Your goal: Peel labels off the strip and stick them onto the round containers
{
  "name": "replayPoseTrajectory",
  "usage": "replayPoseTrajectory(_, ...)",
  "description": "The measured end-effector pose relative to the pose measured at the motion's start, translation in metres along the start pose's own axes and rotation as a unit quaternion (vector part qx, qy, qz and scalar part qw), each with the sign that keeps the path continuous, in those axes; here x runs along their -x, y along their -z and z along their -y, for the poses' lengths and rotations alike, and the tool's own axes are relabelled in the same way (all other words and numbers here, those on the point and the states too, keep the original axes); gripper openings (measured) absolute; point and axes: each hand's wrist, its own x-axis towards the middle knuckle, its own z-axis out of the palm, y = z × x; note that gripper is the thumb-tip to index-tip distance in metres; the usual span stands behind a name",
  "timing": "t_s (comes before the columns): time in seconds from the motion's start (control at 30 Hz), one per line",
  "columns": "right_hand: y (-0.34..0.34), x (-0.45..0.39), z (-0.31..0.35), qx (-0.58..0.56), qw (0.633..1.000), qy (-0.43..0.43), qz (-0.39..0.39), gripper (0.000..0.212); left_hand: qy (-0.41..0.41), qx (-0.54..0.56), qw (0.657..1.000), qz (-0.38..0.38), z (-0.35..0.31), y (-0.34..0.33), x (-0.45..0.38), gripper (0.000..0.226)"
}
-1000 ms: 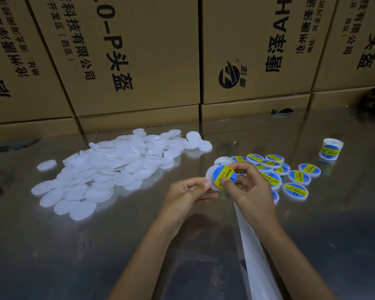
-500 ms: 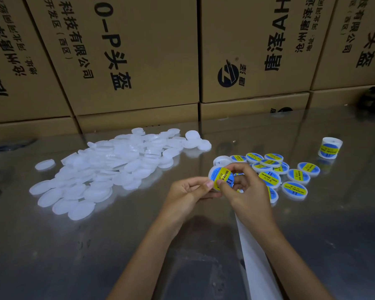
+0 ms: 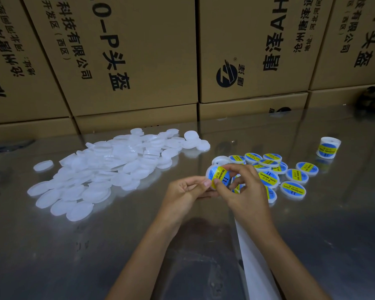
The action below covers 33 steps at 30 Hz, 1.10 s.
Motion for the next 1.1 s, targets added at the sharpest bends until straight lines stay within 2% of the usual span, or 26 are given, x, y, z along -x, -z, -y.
replayPoseTrajectory(0.13,0.000,0.001,-0.001,0.025,1.000,0.018,-0.004,0.037,0.009,0.023,1.000,-0.010,-0.001,0.001,0.001,0.014)
replayPoseTrajectory(0.27,0.002,0.000,-0.008,0.023,0.999,-0.020,0.012,0.077,0.033,0.051,0.998,0.004,-0.001,0.003,0.002,0.017)
replayPoseTrajectory(0.3,0.002,0.000,-0.010,0.027,0.999,-0.025,0.016,0.075,0.039,0.062,0.997,0.011,-0.002,0.004,0.002,0.019)
replayPoseTrajectory(0.4,-0.001,0.001,-0.011,0.036,0.999,-0.021,0.034,0.046,0.045,0.078,0.995,0.031,-0.003,0.005,0.001,0.025)
replayPoseTrajectory(0.47,-0.002,0.001,-0.010,0.023,0.999,-0.018,0.039,0.036,0.048,0.074,0.995,0.048,-0.003,0.007,0.001,0.031)
replayPoseTrajectory(0.6,0.001,0.001,-0.012,0.012,0.999,-0.014,0.037,0.040,0.062,0.065,0.994,0.068,-0.002,0.008,0.001,0.042)
replayPoseTrajectory(0.77,0.001,0.001,-0.012,0.024,0.999,-0.019,0.012,0.051,0.070,0.056,0.994,0.061,-0.003,0.004,0.003,0.038)
replayPoseTrajectory(0.83,0.001,0.000,-0.014,0.034,0.999,-0.013,0.005,0.054,0.056,0.031,0.996,0.055,-0.003,-0.001,0.004,0.036)
replayPoseTrajectory(0.97,-0.001,0.002,-0.014,0.036,0.999,0.003,0.029,0.046,0.007,-0.028,0.999,0.019,0.002,-0.008,0.003,0.051)
replayPoseTrajectory(1.1,0.000,0.002,-0.011,0.016,1.000,0.003,0.017,0.050,-0.018,-0.039,0.999,0.003,0.001,-0.008,0.004,0.041)
